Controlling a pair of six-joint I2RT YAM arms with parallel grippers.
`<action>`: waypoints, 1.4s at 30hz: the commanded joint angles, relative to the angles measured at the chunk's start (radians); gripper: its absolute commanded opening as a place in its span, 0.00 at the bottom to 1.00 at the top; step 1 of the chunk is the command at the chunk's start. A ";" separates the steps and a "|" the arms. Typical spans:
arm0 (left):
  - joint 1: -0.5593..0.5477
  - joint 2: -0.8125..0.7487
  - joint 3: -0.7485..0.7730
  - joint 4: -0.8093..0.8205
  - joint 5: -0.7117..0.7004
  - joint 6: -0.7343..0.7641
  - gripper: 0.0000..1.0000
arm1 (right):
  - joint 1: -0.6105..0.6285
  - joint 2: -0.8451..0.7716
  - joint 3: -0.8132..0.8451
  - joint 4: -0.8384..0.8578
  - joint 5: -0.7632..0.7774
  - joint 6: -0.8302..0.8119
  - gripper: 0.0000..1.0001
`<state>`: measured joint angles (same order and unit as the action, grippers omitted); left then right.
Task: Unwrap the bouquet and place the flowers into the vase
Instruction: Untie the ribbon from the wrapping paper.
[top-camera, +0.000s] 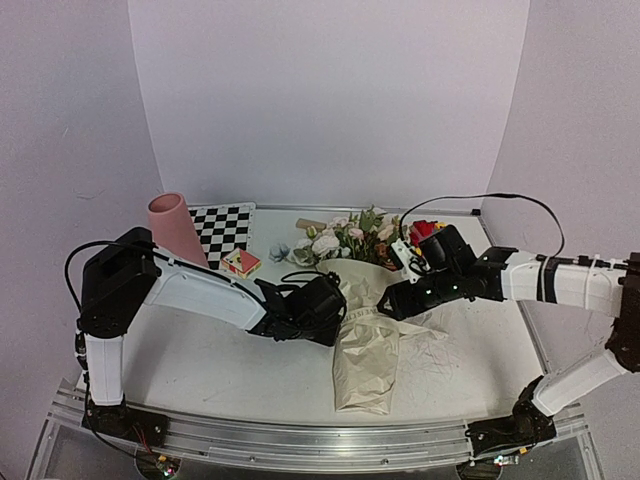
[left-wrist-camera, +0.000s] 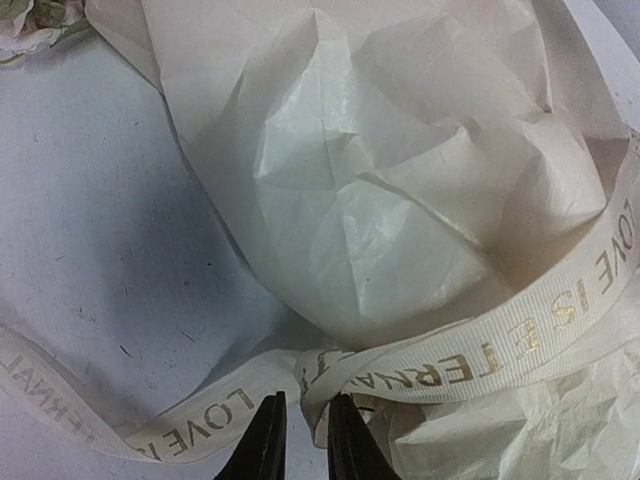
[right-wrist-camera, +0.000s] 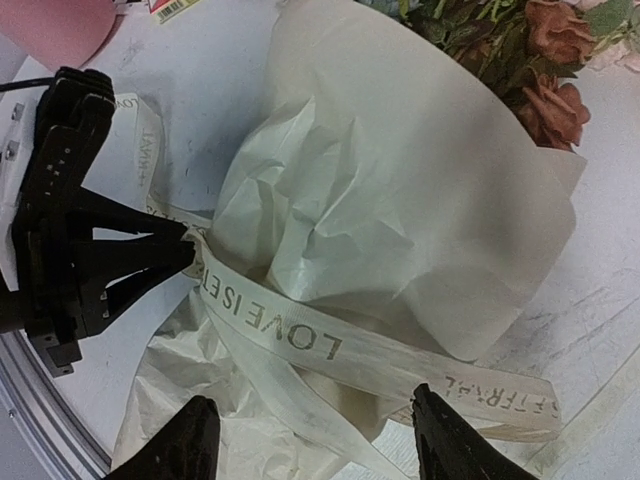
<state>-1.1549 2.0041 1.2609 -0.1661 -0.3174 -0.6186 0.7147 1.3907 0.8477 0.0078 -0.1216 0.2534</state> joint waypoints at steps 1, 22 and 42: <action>0.004 -0.037 0.042 0.007 -0.009 0.010 0.16 | 0.013 0.076 0.082 0.003 -0.056 -0.032 0.67; 0.005 -0.023 0.036 0.008 -0.021 0.017 0.16 | 0.032 0.172 0.123 -0.005 -0.016 -0.022 0.17; 0.005 -0.020 0.007 0.007 -0.011 -0.002 0.16 | 0.024 -0.139 -0.007 -0.087 0.538 0.195 0.00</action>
<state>-1.1549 2.0041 1.2633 -0.1665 -0.3180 -0.6193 0.7425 1.3358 0.8804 -0.0097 0.1461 0.3321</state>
